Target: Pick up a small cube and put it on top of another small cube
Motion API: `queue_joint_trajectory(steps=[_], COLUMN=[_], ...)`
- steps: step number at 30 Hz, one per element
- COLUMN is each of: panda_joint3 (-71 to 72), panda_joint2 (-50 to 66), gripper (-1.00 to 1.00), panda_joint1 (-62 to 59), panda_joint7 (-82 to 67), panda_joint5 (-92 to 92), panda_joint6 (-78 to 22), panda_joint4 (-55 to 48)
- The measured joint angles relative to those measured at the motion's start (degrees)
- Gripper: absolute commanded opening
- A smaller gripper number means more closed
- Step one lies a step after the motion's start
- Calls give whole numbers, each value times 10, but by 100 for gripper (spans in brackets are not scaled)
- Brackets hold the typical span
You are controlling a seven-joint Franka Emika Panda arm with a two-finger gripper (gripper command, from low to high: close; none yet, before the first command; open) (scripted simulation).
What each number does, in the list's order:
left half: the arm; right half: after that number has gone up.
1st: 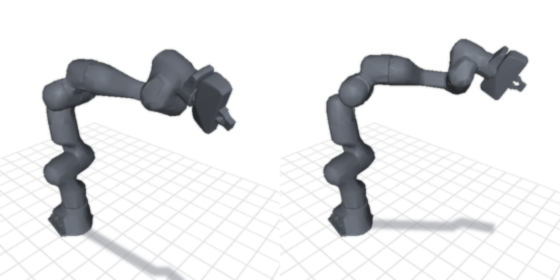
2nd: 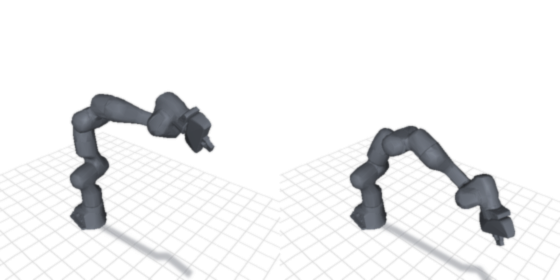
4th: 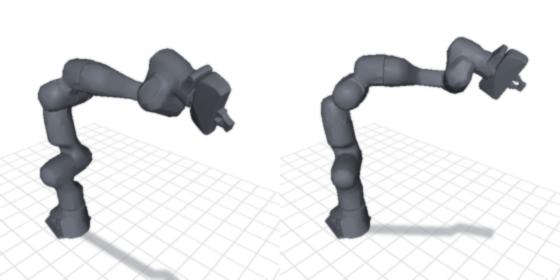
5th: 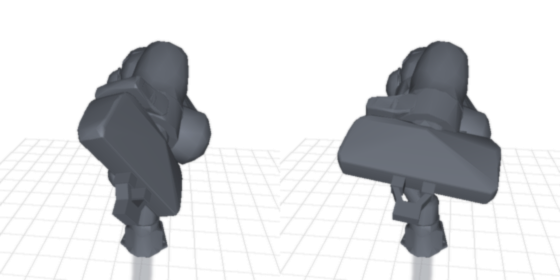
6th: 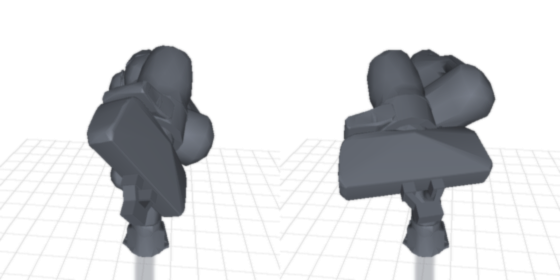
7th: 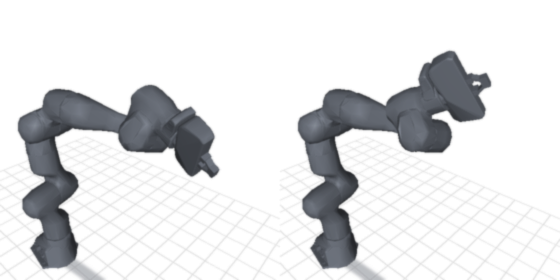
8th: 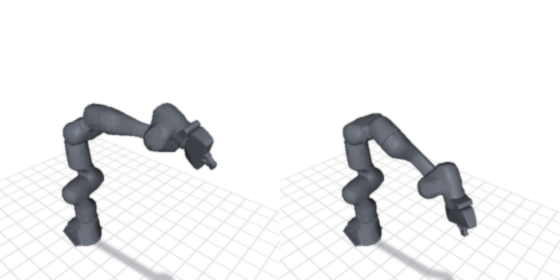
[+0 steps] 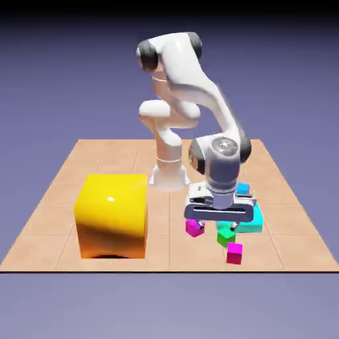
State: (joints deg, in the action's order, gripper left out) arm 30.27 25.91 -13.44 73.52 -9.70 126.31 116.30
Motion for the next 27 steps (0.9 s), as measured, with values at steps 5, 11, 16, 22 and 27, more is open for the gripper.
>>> queue_joint_trajectory(steps=[5,11,16,22,27], panda_joint3=[54,107,82,105,98], panda_joint2=[104,207,249,170,67], gripper=[0,0,-100,-100,-100], panda_joint1=[-25,-50,-35,-25,44], panda_joint7=[55,110,120,82,3], panda_joint5=[-17,-34,-59,-20,16], panda_joint6=[-85,-169,-89,-173,-184], panda_joint4=[-79,-158,-118,-130,-52])
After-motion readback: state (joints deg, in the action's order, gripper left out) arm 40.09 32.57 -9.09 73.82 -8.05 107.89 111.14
